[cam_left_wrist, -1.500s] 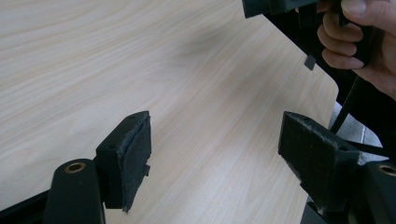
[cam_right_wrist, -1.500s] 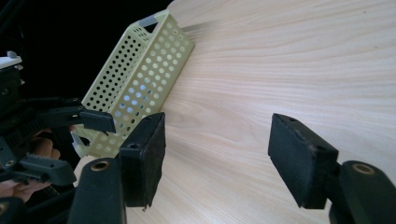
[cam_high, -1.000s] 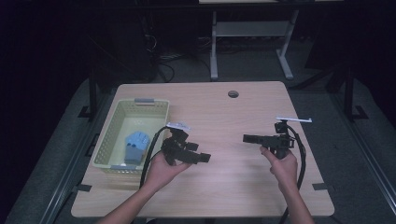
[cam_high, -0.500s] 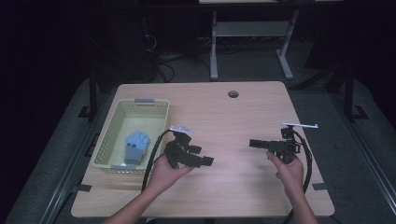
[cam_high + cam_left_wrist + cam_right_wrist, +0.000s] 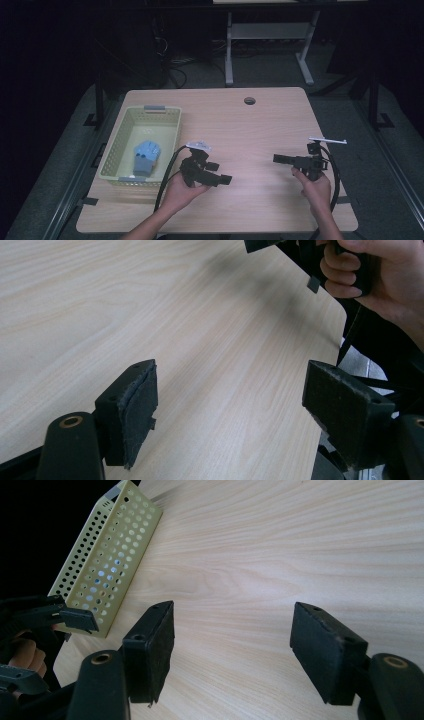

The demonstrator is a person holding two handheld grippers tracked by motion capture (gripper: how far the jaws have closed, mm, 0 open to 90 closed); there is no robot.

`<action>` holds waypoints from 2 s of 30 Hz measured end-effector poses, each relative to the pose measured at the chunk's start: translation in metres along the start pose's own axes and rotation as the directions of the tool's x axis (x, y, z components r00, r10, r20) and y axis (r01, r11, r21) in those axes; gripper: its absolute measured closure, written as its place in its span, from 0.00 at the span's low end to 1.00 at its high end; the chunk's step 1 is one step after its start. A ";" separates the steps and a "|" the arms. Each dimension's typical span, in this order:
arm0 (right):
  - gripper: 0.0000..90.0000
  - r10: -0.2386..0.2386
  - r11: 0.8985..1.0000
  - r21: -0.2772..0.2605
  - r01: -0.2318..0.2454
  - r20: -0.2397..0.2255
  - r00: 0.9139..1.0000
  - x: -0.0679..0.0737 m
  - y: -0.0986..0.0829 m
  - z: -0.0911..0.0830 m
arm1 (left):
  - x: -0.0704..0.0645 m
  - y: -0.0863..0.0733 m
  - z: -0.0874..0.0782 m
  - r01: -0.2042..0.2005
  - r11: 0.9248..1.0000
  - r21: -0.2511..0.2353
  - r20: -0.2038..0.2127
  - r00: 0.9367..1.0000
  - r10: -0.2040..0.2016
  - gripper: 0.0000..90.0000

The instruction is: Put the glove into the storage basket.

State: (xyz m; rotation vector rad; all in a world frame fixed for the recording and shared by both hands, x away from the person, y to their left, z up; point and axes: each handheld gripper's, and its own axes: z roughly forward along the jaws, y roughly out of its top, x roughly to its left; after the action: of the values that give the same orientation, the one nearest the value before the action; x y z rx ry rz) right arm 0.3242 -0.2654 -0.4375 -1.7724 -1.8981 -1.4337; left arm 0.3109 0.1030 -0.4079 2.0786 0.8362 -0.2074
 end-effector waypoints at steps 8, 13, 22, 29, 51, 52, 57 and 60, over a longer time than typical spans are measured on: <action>0.37 0.006 1.000 -0.006 -0.006 0.004 1.000 -0.006 -0.006 -0.005 | -0.001 -0.007 0.004 0.002 1.000 -0.011 0.011 1.000 -0.002 0.24; 0.37 0.010 1.000 -0.006 -0.010 0.005 1.000 -0.011 -0.010 -0.009 | -0.002 -0.012 0.007 0.001 1.000 -0.013 0.019 1.000 -0.001 0.24; 0.37 0.012 1.000 -0.010 -0.012 0.000 1.000 -0.017 -0.017 -0.012 | -0.007 -0.021 0.011 -0.002 1.000 -0.007 0.030 1.000 0.002 0.24; 0.37 0.025 1.000 -0.013 -0.025 -0.005 1.000 -0.022 -0.025 -0.015 | -0.009 -0.029 0.016 -0.004 1.000 -0.010 0.035 0.999 0.005 0.23; 0.36 -0.001 1.000 -0.007 0.001 -0.018 1.000 -0.021 -0.044 -0.018 | -0.010 -0.054 0.020 -0.009 1.000 -0.015 0.055 0.998 0.010 0.23; 0.36 0.001 1.000 -0.007 -0.001 -0.019 1.000 -0.021 -0.044 -0.019 | -0.010 -0.055 0.020 -0.009 1.000 -0.015 0.056 0.998 0.010 0.23; 0.35 0.006 1.000 -0.028 -0.007 -0.045 0.999 -0.020 -0.048 -0.019 | -0.012 -0.057 0.019 -0.016 0.999 -0.032 0.062 0.998 0.017 0.23; 0.35 0.009 0.999 -0.031 -0.011 -0.060 0.998 -0.018 -0.049 -0.017 | -0.014 -0.057 0.017 -0.014 0.999 -0.046 0.063 0.998 0.017 0.23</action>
State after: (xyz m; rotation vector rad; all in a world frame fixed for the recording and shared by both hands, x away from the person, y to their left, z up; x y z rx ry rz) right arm 0.2800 -0.2818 -0.4660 -1.7300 -1.8446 -1.5036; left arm 0.2670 0.1059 -0.4501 2.0254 0.7793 -0.2420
